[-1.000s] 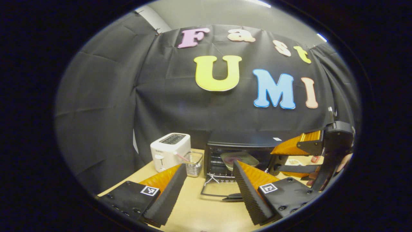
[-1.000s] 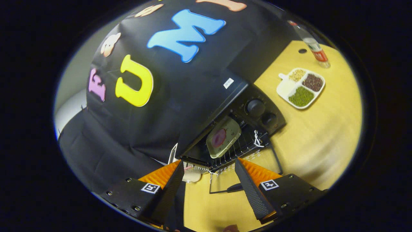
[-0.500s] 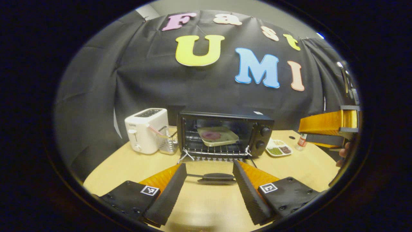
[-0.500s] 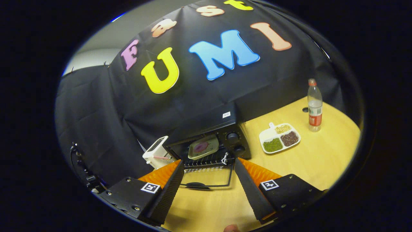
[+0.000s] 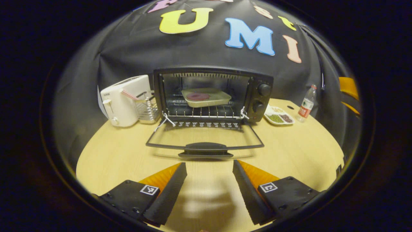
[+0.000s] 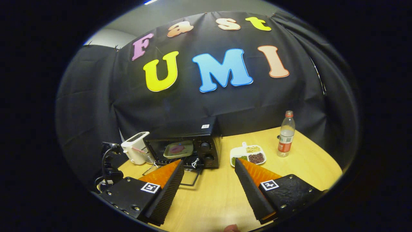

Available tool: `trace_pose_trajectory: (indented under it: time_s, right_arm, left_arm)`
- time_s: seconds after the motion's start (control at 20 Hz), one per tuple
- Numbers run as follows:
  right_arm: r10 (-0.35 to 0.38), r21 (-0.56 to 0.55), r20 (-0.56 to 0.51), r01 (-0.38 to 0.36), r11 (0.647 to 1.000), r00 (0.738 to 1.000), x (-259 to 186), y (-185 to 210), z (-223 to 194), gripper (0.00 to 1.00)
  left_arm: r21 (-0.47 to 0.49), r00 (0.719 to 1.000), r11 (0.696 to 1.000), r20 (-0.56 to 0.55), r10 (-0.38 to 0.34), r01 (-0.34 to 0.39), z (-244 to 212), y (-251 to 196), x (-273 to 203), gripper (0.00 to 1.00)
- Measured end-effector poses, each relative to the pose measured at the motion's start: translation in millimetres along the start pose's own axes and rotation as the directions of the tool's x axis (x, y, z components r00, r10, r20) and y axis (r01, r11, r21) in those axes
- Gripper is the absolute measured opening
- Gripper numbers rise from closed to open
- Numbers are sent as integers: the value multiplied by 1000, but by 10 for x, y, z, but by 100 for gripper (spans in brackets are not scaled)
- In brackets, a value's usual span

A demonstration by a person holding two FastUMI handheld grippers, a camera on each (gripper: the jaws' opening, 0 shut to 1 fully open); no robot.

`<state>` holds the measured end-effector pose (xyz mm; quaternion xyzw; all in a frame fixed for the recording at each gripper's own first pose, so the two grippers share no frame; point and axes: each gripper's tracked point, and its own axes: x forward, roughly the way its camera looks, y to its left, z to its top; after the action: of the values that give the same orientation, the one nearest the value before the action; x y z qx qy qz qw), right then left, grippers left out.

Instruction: Open the electric oven with the left hand, put the food in, and close the electric oven.

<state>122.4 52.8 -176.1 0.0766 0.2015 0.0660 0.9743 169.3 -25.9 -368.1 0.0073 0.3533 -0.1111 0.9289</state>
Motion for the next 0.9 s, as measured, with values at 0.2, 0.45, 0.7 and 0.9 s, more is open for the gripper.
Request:
trace_pose_trajectory:
  time_s: [0.2, 0.45, 0.7, 0.9]
  right_arm:
    - [-46, -54, 9, 46, 997, 999, -38, -105, 16, 98]
    - [-85, -39, -17, 85, 996, 996, -18, -222, -9, 98]
    - [-118, -36, -19, 117, 992, 993, -37, -307, 13, 98]
    - [-110, -56, -22, 108, 993, 994, -83, -286, -13, 98]
  left_arm:
    - [-10, 998, 1000, -62, 4, -4, -145, 8, 255, 100]
    - [21, 997, 1000, -75, 16, -14, -147, 42, 452, 100]
    - [49, 998, 998, -54, 31, -29, -122, 57, 529, 100]
    - [58, 998, 998, -44, 38, -36, -37, 49, 459, 98]
